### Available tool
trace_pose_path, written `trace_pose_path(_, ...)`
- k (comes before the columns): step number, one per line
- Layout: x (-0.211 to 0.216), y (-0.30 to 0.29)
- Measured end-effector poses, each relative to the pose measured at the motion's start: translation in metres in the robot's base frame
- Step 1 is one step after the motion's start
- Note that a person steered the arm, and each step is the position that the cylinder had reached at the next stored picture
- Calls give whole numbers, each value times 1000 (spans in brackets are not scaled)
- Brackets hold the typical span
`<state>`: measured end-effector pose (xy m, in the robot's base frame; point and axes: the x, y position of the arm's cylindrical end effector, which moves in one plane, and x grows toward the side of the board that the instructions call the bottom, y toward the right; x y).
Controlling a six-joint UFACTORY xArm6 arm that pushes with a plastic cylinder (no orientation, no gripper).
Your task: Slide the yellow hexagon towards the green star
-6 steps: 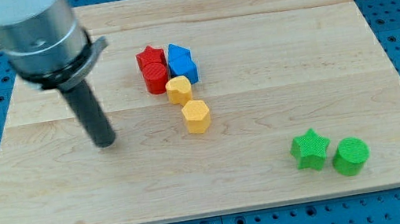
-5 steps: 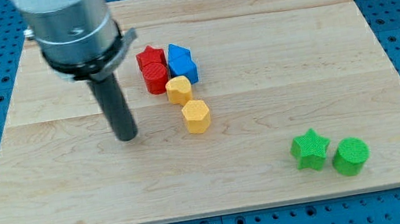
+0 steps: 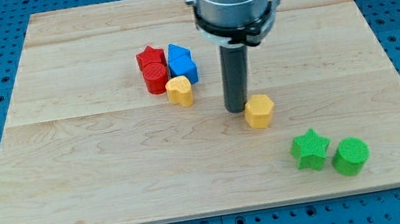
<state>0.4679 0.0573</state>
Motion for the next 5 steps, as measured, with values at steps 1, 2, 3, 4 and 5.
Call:
trace_pose_path(1, 12, 7)
trace_pose_path(2, 27, 11)
trace_pose_path(3, 43, 13)
trace_pose_path(4, 55, 12)
trace_pose_path(5, 33, 11)
